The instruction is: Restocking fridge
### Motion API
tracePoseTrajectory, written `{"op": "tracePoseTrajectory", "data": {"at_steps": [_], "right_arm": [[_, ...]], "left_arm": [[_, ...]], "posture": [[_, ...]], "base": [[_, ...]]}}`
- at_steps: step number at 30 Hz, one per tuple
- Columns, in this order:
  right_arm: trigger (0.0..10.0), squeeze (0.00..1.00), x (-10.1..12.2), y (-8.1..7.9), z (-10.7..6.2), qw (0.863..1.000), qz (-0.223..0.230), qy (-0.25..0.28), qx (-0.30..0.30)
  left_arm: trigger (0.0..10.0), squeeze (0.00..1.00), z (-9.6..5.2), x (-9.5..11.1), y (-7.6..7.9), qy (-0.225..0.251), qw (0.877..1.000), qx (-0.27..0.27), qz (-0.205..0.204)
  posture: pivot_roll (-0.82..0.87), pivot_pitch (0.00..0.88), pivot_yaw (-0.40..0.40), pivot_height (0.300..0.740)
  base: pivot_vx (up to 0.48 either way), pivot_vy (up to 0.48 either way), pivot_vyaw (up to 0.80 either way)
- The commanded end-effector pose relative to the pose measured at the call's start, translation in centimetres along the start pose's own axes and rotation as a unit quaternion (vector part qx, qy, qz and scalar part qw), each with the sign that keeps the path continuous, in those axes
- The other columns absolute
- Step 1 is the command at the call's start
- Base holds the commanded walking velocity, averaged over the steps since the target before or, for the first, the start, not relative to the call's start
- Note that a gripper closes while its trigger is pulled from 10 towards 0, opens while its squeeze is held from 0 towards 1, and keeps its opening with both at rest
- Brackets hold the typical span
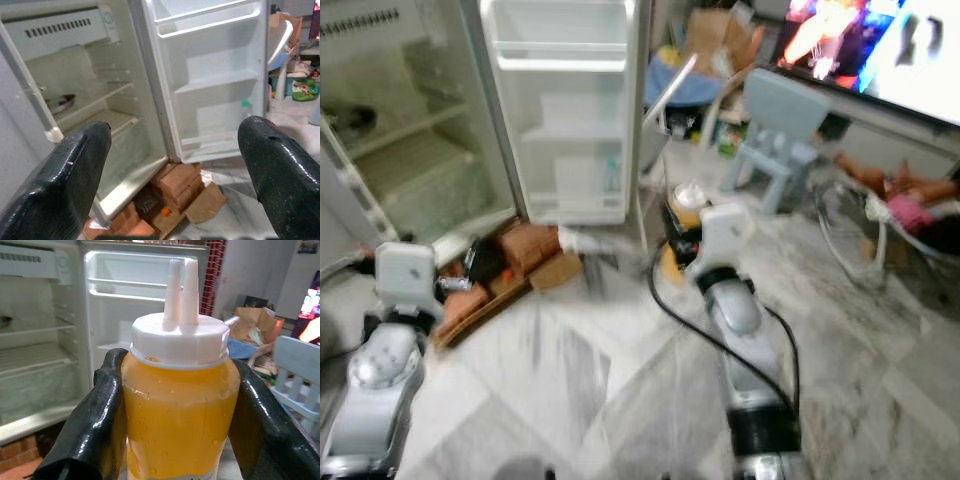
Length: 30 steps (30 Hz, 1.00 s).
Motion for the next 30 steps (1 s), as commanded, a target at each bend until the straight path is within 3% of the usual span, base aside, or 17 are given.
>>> {"op": "tracePoseTrajectory", "data": {"at_steps": [1,13,30], "right_arm": [[10.0,0.00,0.7,1.4,0.0,1.000,-0.009,0.012,-0.018],[10.0,0.00,0.6,1.2,0.1,1.000,-0.009,0.012,-0.012],[10.0,0.00,0.6,1.1,0.2,1.000,-0.012,0.015,-0.006]], "left_arm": [[10.0,0.00,0.2,0.3,0.9,0.005,1.000,-0.014,-0.003],[10.0,0.00,-0.4,0.2,1.1,0.001,1.000,-0.026,-0.007],[10.0,0.00,-0.5,0.5,1.9,0.009,0.999,-0.047,-0.018]], "posture": [[0.15,0.000,-0.052,0.740],[0.16,0.000,-0.061,0.740],[0.16,0.000,-0.061,0.740]], "base": [[0.000,0.476,0.00],[0.089,0.421,0.00],[0.461,0.000,0.00]]}}
Point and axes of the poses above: a point about 5 cm out from each wrist's last joint towards the gripper, its own z axis pointing out of the wrist towards the gripper, its own x axis along the axis of the wrist's last joint, y = z × x, the point moved 4 cm from there along z, pointing out of the wrist towards the gripper, and after that the axes turned 7 degrees about -z, right-handed, at the moved point
